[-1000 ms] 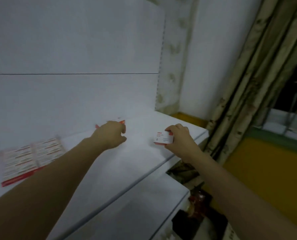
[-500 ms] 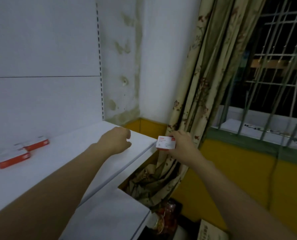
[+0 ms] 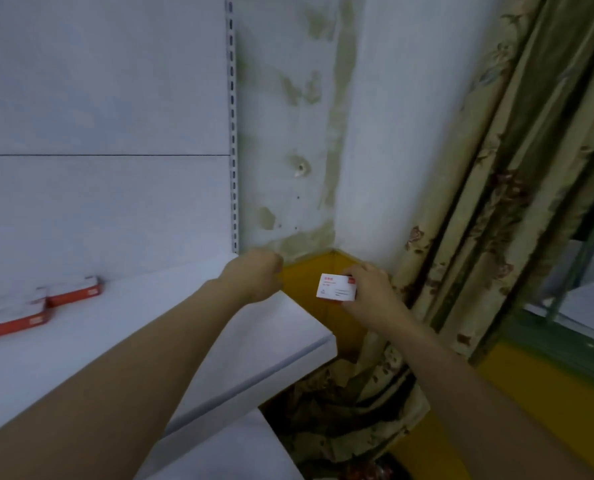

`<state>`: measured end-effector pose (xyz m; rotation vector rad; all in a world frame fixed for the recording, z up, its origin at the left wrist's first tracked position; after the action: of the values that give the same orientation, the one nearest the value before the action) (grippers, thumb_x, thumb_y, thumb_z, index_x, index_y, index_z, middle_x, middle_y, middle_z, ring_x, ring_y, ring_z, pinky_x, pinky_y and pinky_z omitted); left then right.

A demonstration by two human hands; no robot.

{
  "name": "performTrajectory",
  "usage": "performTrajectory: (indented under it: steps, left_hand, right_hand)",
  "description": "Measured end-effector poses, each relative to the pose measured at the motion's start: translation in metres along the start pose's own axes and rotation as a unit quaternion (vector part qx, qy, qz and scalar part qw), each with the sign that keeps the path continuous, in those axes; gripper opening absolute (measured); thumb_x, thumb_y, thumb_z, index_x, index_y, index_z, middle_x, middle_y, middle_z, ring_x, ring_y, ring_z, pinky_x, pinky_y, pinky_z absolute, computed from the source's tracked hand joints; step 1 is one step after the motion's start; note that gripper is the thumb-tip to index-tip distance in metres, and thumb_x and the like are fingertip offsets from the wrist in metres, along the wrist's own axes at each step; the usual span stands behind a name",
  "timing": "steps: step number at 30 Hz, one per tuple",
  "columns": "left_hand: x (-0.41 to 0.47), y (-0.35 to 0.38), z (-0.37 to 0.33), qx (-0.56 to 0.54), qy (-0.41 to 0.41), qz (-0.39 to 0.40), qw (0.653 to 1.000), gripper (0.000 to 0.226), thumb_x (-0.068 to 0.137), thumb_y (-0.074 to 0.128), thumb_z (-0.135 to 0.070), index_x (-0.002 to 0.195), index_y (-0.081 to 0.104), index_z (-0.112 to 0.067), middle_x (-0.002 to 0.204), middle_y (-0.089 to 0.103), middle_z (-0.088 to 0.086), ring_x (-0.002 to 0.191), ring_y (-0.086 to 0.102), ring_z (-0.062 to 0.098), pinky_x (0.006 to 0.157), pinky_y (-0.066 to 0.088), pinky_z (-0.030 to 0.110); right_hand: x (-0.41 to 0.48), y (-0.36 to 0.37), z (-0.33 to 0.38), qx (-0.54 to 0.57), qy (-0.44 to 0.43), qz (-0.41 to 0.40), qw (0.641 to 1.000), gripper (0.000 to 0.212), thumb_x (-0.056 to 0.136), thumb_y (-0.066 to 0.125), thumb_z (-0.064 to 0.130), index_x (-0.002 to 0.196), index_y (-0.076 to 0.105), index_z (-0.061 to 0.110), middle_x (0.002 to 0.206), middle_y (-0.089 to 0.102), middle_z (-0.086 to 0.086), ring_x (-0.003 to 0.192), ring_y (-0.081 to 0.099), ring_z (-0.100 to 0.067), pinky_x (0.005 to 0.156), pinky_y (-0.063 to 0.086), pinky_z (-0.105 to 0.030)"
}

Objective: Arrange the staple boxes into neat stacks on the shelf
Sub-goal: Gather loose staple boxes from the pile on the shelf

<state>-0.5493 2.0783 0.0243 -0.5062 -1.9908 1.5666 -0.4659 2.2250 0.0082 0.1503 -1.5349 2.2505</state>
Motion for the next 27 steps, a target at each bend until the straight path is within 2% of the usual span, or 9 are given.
performTrajectory:
  steps: [2, 4, 6, 11, 14, 18, 23, 27]
  left_hand:
    - [-0.007, -0.009, 0.025, 0.006, -0.03, -0.012, 0.999, 0.027, 0.09, 0.054, -0.024, 0.114, 0.059, -0.013, 0.116, 0.059, 0.007, 0.105, 0.056, 0.025, 0.09, 0.049, 0.037]
    - [-0.021, -0.019, 0.063, 0.015, -0.072, -0.015, 0.997, 0.032, 0.09, 0.055, -0.028, 0.12, 0.057, -0.015, 0.121, 0.056, 0.005, 0.111, 0.053, 0.023, 0.092, 0.047, 0.035]
    - [-0.038, -0.027, 0.103, 0.024, -0.115, -0.017, 0.993, 0.033, 0.091, 0.055, -0.028, 0.122, 0.056, -0.016, 0.123, 0.055, 0.004, 0.113, 0.052, 0.022, 0.093, 0.046, 0.034]
    - [-0.094, -0.051, 0.188, 0.035, -0.221, -0.032, 0.974, 0.033, 0.09, 0.054, -0.026, 0.121, 0.056, -0.016, 0.123, 0.055, 0.005, 0.115, 0.051, 0.024, 0.093, 0.046, 0.035]
    - [-0.133, -0.066, 0.223, 0.052, -0.271, -0.041, 0.96, 0.029, 0.089, 0.052, -0.024, 0.115, 0.058, -0.013, 0.116, 0.057, 0.006, 0.111, 0.053, 0.025, 0.086, 0.046, 0.033]
    - [-0.185, -0.083, 0.265, 0.057, -0.333, -0.058, 0.939, 0.031, 0.088, 0.055, -0.023, 0.118, 0.057, -0.015, 0.119, 0.056, 0.004, 0.11, 0.053, 0.024, 0.087, 0.046, 0.033]
    - [-0.232, -0.092, 0.297, 0.06, -0.375, -0.073, 0.922, 0.035, 0.087, 0.059, -0.025, 0.12, 0.055, -0.016, 0.121, 0.056, 0.004, 0.112, 0.052, 0.023, 0.09, 0.047, 0.034]
    - [-0.245, -0.092, 0.308, 0.038, -0.382, -0.093, 0.919, 0.05, 0.084, 0.066, -0.03, 0.129, 0.049, -0.017, 0.125, 0.054, 0.003, 0.115, 0.05, 0.021, 0.093, 0.045, 0.034]
  right_hand:
    - [0.014, 0.012, 0.023, 0.027, -0.027, 0.005, 0.999, 0.042, 0.079, 0.07, 0.025, 0.117, 0.053, 0.016, 0.116, 0.047, -0.004, 0.117, 0.039, -0.022, 0.091, 0.039, -0.033]
    - [0.03, 0.029, 0.058, 0.054, -0.073, 0.003, 0.996, 0.044, 0.072, 0.076, 0.038, 0.105, 0.061, 0.013, 0.105, 0.053, -0.005, 0.105, 0.048, -0.023, 0.081, 0.039, -0.03]
    - [0.04, 0.051, 0.097, 0.065, -0.11, 0.03, 0.991, 0.044, 0.07, 0.077, 0.041, 0.101, 0.062, 0.014, 0.1, 0.053, -0.004, 0.1, 0.049, -0.025, 0.076, 0.035, -0.028]
    - [0.051, 0.098, 0.193, 0.105, -0.204, 0.069, 0.971, 0.044, 0.077, 0.073, 0.026, 0.116, 0.055, 0.017, 0.111, 0.047, -0.004, 0.11, 0.041, -0.022, 0.086, 0.037, -0.028]
    - [0.047, 0.119, 0.247, 0.114, -0.253, 0.083, 0.957, 0.044, 0.078, 0.073, 0.024, 0.118, 0.055, 0.017, 0.114, 0.047, -0.005, 0.111, 0.04, -0.023, 0.081, 0.033, -0.024]
    - [0.036, 0.148, 0.313, 0.121, -0.314, 0.116, 0.935, 0.038, 0.078, 0.071, 0.021, 0.114, 0.057, 0.017, 0.107, 0.046, -0.002, 0.112, 0.04, -0.023, 0.074, 0.029, -0.016]
    - [0.018, 0.167, 0.369, 0.158, -0.36, 0.139, 0.909, 0.042, 0.082, 0.066, 0.016, 0.123, 0.054, 0.015, 0.12, 0.041, -0.004, 0.118, 0.032, -0.021, 0.084, 0.028, -0.013]
    - [0.009, 0.171, 0.389, 0.182, -0.371, 0.149, 0.898, 0.043, 0.083, 0.066, 0.016, 0.125, 0.054, 0.016, 0.119, 0.043, -0.005, 0.118, 0.034, -0.021, 0.086, 0.034, -0.018]
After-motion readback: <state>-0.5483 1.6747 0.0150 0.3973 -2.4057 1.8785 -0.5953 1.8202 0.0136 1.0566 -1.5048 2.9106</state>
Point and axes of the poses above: each hand's wrist, its own x-axis towards the middle knuckle, its own y-axis out of the palm, z = x × y, the point moved 10 cm from there along x, towards the middle knuckle
